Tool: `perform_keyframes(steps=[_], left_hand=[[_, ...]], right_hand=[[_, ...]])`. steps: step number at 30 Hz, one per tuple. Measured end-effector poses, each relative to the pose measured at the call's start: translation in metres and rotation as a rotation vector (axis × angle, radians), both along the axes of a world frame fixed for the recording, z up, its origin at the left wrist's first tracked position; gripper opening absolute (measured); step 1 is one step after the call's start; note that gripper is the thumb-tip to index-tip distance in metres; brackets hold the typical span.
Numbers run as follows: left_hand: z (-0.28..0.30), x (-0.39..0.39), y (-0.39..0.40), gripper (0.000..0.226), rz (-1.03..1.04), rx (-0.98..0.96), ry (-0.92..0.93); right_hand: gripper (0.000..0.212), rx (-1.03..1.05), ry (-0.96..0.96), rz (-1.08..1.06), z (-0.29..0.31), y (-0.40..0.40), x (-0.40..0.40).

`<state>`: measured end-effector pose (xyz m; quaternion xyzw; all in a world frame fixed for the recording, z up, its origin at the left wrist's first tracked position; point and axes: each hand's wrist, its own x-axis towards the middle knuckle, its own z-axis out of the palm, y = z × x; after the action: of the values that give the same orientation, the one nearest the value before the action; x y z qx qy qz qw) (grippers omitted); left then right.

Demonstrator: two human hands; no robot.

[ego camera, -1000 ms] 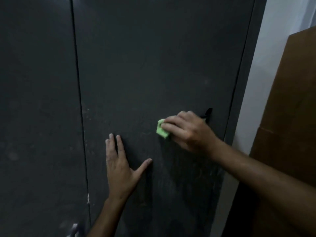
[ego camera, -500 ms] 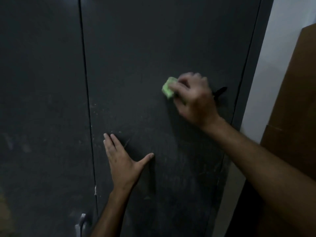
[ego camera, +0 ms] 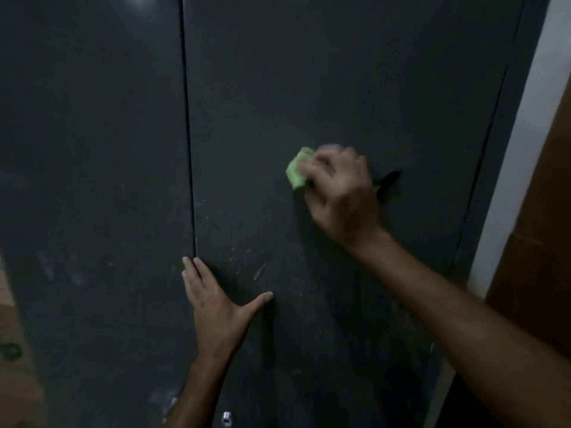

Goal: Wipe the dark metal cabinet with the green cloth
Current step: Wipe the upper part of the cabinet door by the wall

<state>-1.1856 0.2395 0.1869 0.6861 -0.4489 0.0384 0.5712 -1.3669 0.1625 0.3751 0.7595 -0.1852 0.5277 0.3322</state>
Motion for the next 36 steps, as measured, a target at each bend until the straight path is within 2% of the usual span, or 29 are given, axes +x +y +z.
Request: perform_keyframes(steps=[3, 4, 5, 6, 8, 9, 10, 11, 14, 15, 16, 17, 20, 21, 22, 25, 26, 27, 28, 31, 32, 33, 36], left_hand=[[-0.002, 0.008, 0.000, 0.148, 0.012, -0.005, 0.010], [-0.002, 0.010, 0.000, 0.148, 0.012, -0.007, 0.013], [-0.003, 0.013, -0.001, 0.148, 0.012, -0.008, 0.016], [-0.004, 0.014, -0.003, 0.148, 0.013, -0.011, 0.015], [-0.007, 0.016, -0.005, 0.148, 0.014, -0.026, 0.001], [-0.008, 0.017, -0.005, 0.148, 0.015, -0.035, -0.010], [-0.008, 0.019, -0.005, 0.148, 0.019, -0.045, -0.019], [-0.009, 0.023, -0.006, 0.147, 0.027, -0.058, -0.027], [-0.011, 0.046, -0.007, 0.138, 0.061, -0.142, -0.055], [-0.012, 0.055, -0.008, 0.132, 0.074, -0.180, -0.078], [-0.012, 0.065, -0.010, 0.124, 0.088, -0.215, -0.115], [-0.013, 0.075, -0.013, 0.115, 0.096, -0.240, -0.160], [-0.018, 0.097, -0.026, 0.092, 0.112, -0.260, -0.295], [-0.021, 0.101, -0.031, 0.089, 0.121, -0.259, -0.334], [-0.023, 0.104, -0.034, 0.088, 0.134, -0.261, -0.365], [-0.028, 0.112, -0.041, 0.088, 0.169, -0.263, -0.418], [-0.029, 0.113, -0.042, 0.088, 0.172, -0.268, -0.429], [-0.029, 0.115, -0.043, 0.088, 0.176, -0.273, -0.437], [-0.030, 0.115, -0.044, 0.088, 0.181, -0.277, -0.441], [-0.029, 0.113, -0.045, 0.089, 0.178, -0.285, -0.445], [-0.028, 0.114, -0.043, 0.089, 0.175, -0.290, -0.451], [-0.026, 0.116, -0.040, 0.088, 0.174, -0.300, -0.458], [-0.022, 0.129, -0.031, 0.086, 0.152, -0.338, -0.475]], right_hand=[[0.027, -0.084, 0.581, -0.046, -0.049, 0.011, 0.007], [0.029, -0.107, 0.652, -0.068, -0.041, 0.008, 0.006], [0.029, -0.120, 0.611, -0.078, -0.026, 0.003, 0.006], [0.029, -0.108, 0.478, -0.078, -0.008, -0.002, 0.008], [0.029, -0.047, 0.048, -0.059, 0.021, -0.006, 0.014], [0.029, -0.004, -0.111, -0.046, 0.022, -0.006, 0.020], [0.029, 0.014, -0.172, -0.034, 0.012, -0.004, 0.028], [0.029, 0.011, -0.114, -0.028, -0.005, -0.001, 0.036], [0.035, -0.067, 0.448, -0.040, -0.050, 0.008, 0.041], [0.040, -0.079, 0.532, -0.051, -0.044, 0.007, 0.039], [0.044, -0.089, 0.509, -0.052, -0.033, 0.003, 0.040], [0.043, -0.073, 0.402, -0.047, -0.020, 0.000, 0.043], [0.026, -0.023, -0.089, -0.032, 0.007, -0.002, 0.058], [0.024, -0.014, -0.152, -0.020, 0.000, 0.000, 0.066], [0.023, -0.010, -0.117, -0.004, -0.014, 0.003, 0.073], [0.022, -0.096, 0.395, -0.025, -0.056, 0.014, 0.077], [0.022, -0.114, 0.485, -0.043, -0.049, 0.013, 0.074], [0.023, -0.135, 0.471, -0.052, -0.036, 0.009, 0.074], [0.023, -0.130, 0.375, -0.064, -0.019, 0.006, 0.076], [0.024, -0.054, -0.112, -0.075, 0.021, 0.000, 0.087], [0.025, -0.038, -0.175, -0.055, 0.016, 0.002, 0.093], [0.025, -0.031, -0.140, -0.033, 0.002, 0.005, 0.100], [0.023, -0.097, 0.382, -0.034, -0.045, 0.018, 0.109]])
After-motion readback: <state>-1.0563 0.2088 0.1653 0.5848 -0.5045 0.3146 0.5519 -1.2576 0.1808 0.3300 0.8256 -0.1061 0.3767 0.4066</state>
